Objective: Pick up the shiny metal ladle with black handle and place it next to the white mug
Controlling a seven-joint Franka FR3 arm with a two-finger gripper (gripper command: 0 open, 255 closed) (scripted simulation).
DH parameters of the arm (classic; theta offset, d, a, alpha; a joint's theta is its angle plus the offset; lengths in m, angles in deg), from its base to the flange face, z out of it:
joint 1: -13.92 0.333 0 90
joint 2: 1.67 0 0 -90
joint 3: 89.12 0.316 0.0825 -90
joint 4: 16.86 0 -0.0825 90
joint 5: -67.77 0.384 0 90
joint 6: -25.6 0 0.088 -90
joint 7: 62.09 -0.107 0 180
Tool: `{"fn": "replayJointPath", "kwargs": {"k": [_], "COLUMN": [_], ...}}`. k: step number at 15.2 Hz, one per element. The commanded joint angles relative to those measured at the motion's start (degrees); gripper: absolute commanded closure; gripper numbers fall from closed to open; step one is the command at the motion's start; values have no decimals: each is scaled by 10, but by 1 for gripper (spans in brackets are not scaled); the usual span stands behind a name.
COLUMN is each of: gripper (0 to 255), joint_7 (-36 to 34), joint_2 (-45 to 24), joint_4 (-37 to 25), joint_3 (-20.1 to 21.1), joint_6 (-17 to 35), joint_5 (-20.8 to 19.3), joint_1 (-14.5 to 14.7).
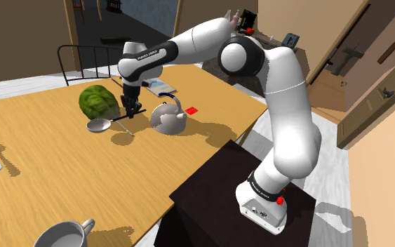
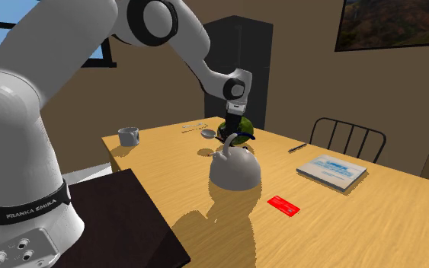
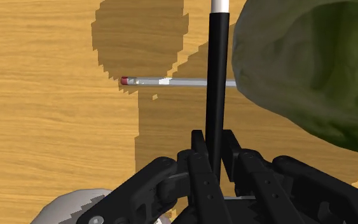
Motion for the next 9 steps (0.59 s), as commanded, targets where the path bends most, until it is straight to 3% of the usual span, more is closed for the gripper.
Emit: {"fn": "replayJointPath", "kwargs": {"k": [1,9], "gripper": [255,255], "joint_7": [-1,-5], "joint_2": [11,47], "joint_4": [4,-1], "joint_3": [1,3], "joint_6": [-7,-48], "joint_5": [1,3], "joint_1": [-1,-3]}}
